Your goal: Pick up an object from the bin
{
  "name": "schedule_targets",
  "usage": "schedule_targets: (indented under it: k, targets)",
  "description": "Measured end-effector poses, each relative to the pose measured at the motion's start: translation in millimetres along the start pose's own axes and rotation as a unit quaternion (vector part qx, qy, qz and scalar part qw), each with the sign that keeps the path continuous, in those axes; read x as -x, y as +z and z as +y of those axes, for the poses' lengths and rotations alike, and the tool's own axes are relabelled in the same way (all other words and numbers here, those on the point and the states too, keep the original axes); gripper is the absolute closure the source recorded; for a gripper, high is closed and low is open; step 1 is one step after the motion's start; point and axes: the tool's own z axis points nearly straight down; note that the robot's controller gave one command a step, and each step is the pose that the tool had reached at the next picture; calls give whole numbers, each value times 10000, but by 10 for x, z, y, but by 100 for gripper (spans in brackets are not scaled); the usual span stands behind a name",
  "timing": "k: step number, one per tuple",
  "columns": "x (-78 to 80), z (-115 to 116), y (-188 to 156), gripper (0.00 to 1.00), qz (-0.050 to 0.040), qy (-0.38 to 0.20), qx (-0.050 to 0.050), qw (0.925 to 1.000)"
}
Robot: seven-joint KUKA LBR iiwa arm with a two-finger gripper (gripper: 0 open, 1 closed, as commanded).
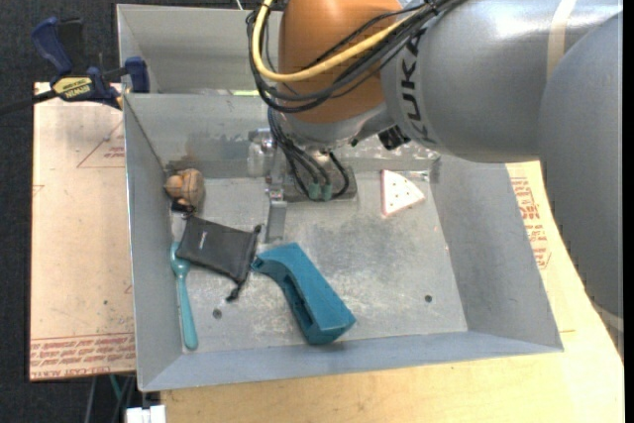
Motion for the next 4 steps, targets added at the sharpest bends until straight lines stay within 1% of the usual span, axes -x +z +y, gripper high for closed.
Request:
schedule_targets:
  k: [1,2,3,4]
  targets:
    - [17,-8,-49,0,-38,15,6,10000]
    - [-243,-133,547,0,-49,255,15,9997]
    - [-236,-69,1220,0,-113,-71,30,9999]
    - [-406,-198,1441,100,-63,487,32,9988]
